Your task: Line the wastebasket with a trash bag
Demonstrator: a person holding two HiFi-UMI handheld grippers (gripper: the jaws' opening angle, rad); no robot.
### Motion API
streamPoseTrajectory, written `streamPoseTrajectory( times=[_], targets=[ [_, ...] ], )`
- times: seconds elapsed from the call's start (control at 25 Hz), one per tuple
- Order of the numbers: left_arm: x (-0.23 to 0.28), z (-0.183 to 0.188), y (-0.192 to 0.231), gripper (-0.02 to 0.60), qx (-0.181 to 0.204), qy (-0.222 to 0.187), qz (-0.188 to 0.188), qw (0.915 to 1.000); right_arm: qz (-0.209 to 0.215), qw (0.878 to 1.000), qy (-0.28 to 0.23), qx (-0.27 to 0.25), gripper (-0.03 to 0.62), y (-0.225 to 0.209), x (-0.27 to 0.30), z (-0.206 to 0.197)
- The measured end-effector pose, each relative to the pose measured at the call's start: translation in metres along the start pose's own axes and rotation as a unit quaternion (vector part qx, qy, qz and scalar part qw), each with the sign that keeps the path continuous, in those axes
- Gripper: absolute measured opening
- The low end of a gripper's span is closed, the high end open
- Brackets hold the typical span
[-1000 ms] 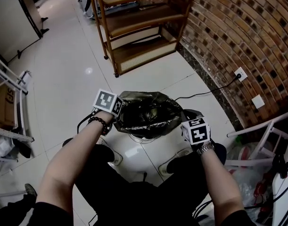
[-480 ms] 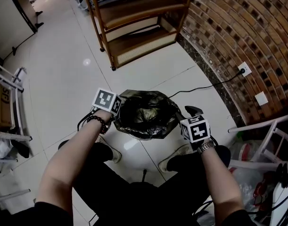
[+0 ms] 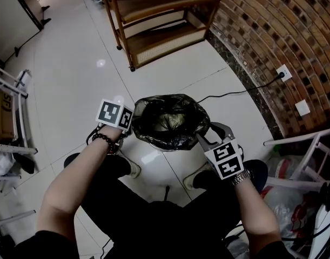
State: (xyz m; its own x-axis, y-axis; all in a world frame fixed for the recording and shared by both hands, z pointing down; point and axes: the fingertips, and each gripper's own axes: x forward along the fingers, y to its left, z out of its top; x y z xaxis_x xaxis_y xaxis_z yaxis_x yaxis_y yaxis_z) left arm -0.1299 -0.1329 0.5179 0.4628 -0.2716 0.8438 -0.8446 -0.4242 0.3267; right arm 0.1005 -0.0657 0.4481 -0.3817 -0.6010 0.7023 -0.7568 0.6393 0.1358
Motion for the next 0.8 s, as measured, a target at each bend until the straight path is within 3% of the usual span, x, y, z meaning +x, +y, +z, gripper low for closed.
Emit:
streamPoseTrajectory(
  times=[0.08,0.16,0.24,0.36,0.44,0.52,0.64,0.72,0.76,0.8],
  targets=[
    [-0.013,-0.005,-0.005,0.259,0.036,0.001,0.009,0.9993,0.032,0.998,-0.003,-0.047,0.198,0.027,-0.005,0.001],
    [-0.023,-0.012,-0.017,0.259,0.105,0.012,0.014,0.9944,0.063,0.993,0.003,-0.103,0.198,0.053,-0.007,-0.003],
    [-0.028,-0.027,-0.037,0.259,0.196,0.039,0.004,0.9798,0.089,0.982,0.021,-0.166,0.198,0.079,-0.003,-0.013],
    [-0.02,-0.063,-0.069,0.258,0.336,0.093,-0.018,0.937,0.106,0.961,0.052,-0.251,0.198,0.107,0.011,-0.034],
    [-0.006,-0.089,-0.081,0.258,0.419,0.125,-0.021,0.899,0.105,0.945,0.074,-0.301,0.198,0.116,0.022,-0.049],
    [0.007,-0.107,-0.082,0.256,0.492,0.147,-0.001,0.858,0.094,0.931,0.093,-0.341,0.196,0.118,0.032,-0.061],
    [0.024,-0.116,-0.072,0.202,0.569,0.163,0.044,0.8047,0.059,0.921,0.107,-0.369,0.074,0.108,0.043,-0.07],
    [0.032,-0.113,-0.067,0.134,0.595,0.16,0.068,0.7847,0.05,0.93,0.105,-0.349,0.003,0.1,0.044,-0.069],
    [0.033,-0.11,-0.066,0.085,0.599,0.155,0.073,0.7824,0.052,0.938,0.101,-0.328,0.003,0.097,0.042,-0.066],
    [0.032,-0.107,-0.066,0.038,0.596,0.149,0.071,0.7856,0.059,0.947,0.095,-0.302,0.003,0.095,0.039,-0.061]
  ],
)
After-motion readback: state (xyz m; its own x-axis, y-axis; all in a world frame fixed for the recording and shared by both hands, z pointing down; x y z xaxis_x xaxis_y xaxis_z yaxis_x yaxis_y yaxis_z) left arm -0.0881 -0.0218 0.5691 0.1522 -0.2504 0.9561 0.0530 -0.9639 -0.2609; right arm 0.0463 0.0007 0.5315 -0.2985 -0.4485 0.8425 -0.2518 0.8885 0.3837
